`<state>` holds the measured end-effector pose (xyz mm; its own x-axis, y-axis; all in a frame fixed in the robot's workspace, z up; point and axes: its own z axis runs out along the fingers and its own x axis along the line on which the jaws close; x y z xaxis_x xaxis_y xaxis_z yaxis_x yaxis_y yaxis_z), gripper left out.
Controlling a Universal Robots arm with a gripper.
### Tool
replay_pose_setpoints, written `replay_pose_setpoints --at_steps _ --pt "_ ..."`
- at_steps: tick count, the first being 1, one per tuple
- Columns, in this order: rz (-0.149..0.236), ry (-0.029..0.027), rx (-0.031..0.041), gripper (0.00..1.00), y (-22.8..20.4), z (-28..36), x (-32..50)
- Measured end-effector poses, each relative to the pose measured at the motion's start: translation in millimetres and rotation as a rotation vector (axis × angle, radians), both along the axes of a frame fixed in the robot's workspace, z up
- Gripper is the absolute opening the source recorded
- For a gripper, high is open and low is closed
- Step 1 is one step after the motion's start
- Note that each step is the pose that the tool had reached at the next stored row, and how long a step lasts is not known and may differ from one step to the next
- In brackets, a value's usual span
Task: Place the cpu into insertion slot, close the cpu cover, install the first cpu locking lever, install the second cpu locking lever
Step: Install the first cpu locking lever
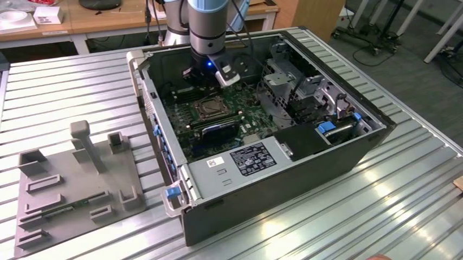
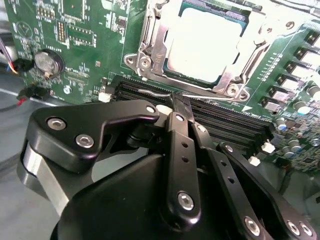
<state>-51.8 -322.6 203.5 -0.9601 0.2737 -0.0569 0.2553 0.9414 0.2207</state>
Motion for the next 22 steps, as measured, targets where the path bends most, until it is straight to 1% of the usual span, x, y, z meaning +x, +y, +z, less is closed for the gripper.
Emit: replay_pose_setpoints --at_steps 2,4,12,15,16,18,20,22 --pt "-0.020 -0.0002 0.0002 0.10 0.2 -0.5 0.0" --pt "-0.027 -0.0002 0.0002 0.10 0.8 -0.7 0.0" --pt "-0.037 -0.0002 -0.0010 0.10 4.5 -0.7 -0.1" --pt "-0.039 -0.0004 -0.0021 0.10 4.8 -0.8 -0.1" --pt "-0.041 -0.0005 -0.0038 0.10 4.9 -1.0 -0.1" --pt "-0.042 -0.0004 -0.0107 0.10 4.9 -1.1 -0.1" --pt "-0.042 -0.0007 -0.0217 0.10 5.3 -1.6 -0.2" --pt "-0.042 -0.0011 -0.0352 0.10 5.5 -2.0 -0.3"
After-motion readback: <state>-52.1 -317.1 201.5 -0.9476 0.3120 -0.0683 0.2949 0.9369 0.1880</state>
